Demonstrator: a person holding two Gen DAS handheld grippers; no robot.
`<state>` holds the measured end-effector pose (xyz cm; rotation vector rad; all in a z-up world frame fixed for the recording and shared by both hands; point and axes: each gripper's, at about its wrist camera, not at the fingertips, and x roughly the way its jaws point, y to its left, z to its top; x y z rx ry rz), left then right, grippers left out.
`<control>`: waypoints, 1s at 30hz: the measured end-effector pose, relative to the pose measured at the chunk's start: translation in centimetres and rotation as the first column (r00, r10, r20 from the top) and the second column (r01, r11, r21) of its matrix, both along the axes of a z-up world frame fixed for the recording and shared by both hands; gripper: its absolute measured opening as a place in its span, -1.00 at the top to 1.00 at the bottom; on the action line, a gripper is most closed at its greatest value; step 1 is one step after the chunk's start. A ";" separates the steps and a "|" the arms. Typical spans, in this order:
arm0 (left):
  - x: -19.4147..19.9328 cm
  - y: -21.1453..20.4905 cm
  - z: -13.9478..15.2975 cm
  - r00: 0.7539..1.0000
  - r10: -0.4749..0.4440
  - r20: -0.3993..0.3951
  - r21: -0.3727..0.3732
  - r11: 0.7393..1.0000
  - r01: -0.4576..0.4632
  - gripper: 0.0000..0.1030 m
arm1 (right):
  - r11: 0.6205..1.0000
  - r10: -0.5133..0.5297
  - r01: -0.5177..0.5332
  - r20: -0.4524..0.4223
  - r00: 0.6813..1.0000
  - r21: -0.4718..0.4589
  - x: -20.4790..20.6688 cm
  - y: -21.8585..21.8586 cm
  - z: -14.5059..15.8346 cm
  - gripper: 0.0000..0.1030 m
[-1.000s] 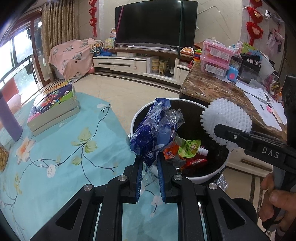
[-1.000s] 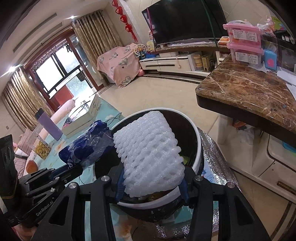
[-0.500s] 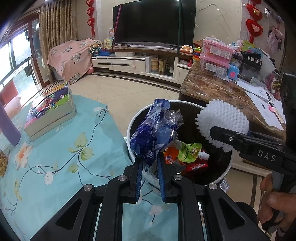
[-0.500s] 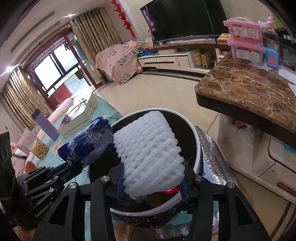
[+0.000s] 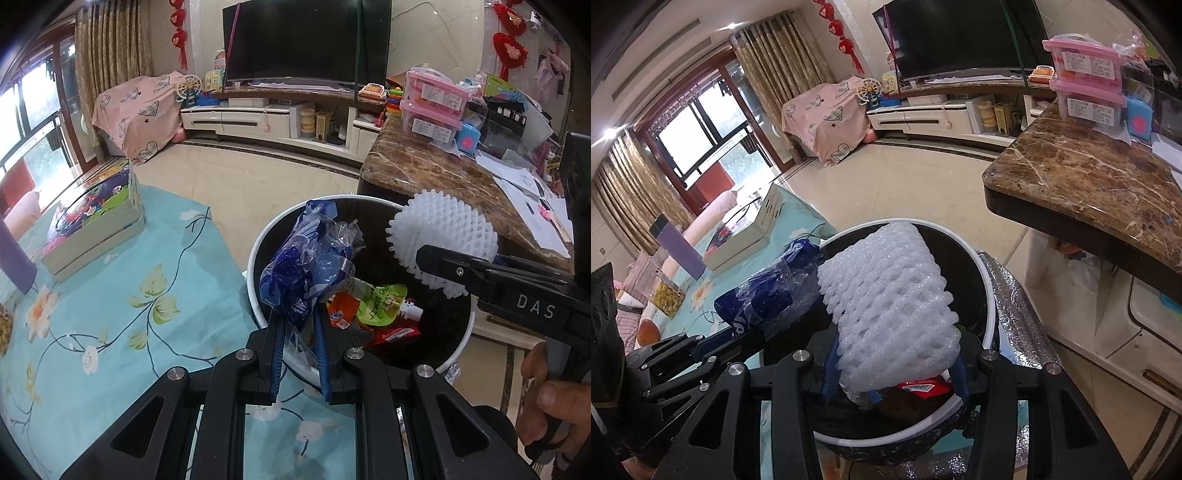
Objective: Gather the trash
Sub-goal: 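Carry the foam net and blue wrapper over the bin with both grippers, then open both grippers over the bin to drop the foam net and wrapper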
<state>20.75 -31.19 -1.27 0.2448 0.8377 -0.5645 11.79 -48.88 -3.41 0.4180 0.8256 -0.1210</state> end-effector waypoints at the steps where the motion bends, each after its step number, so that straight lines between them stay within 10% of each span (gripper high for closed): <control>1: 0.1 0.0 0.0 1.000 0.000 -0.001 0.001 1.000 0.000 0.72 | 1.000 0.000 0.000 -0.001 1.000 0.001 0.1 0.0 -0.1 0.04; 30: 0.7 -0.6 0.0 1.000 -0.014 -0.007 0.007 1.000 0.014 0.70 | 1.000 0.014 -0.015 -0.028 0.999 -0.007 1.1 -0.1 -0.6 0.03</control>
